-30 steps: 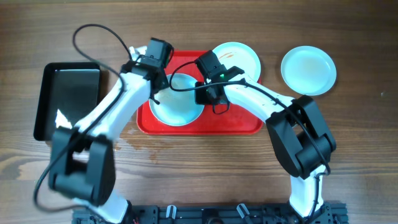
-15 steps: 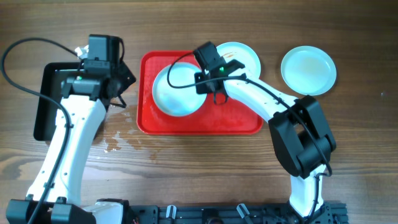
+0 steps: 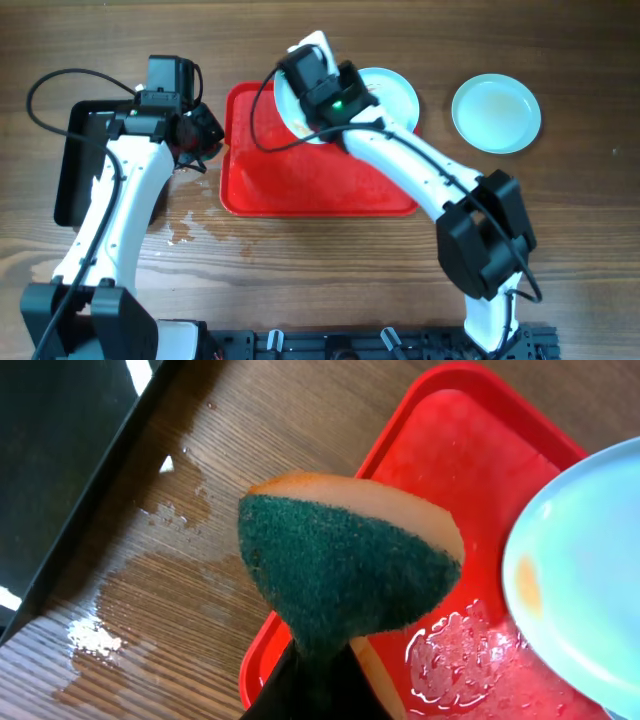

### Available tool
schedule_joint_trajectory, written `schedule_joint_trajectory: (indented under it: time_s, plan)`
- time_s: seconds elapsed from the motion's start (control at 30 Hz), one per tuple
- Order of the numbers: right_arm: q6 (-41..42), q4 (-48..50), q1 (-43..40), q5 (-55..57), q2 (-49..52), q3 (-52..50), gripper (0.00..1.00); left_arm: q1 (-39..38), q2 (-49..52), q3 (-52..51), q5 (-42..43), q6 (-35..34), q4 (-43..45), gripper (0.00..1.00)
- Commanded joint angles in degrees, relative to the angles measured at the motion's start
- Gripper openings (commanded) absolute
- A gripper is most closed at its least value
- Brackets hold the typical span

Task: Clean dirty plates on tray and stack at the side
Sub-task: 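Lift the scrubbed plate by its rim with the right gripper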

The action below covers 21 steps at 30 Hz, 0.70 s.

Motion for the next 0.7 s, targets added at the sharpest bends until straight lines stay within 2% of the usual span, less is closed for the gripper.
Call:
schedule_joint_trajectory:
  time_s: [0.0, 0.17, 0.43, 0.67]
  plan:
    - [-11.28, 4.13, 4.59, 15.39, -2.03, 1.31, 0.04, 0.28, 0.92, -0.35, 0.87, 0.94, 0.11, 0.04]
    - [-15.54, 8.28, 8.59, 22.03, -2.03, 1.31, 0.04, 0.28, 0.92, -0.35, 0.85, 0.94, 0.15, 0.04]
    - [-17.92, 8.33, 9.79, 29.05, -2.03, 1.31, 0.04, 0.28, 0.92, -0.35, 0.85, 0.94, 0.22, 0.04]
    - [-18.73, 8.31, 9.86, 29.22, -2.03, 1.31, 0.04, 0.28, 0.92, -0.35, 0.87, 0.92, 0.17, 0.04]
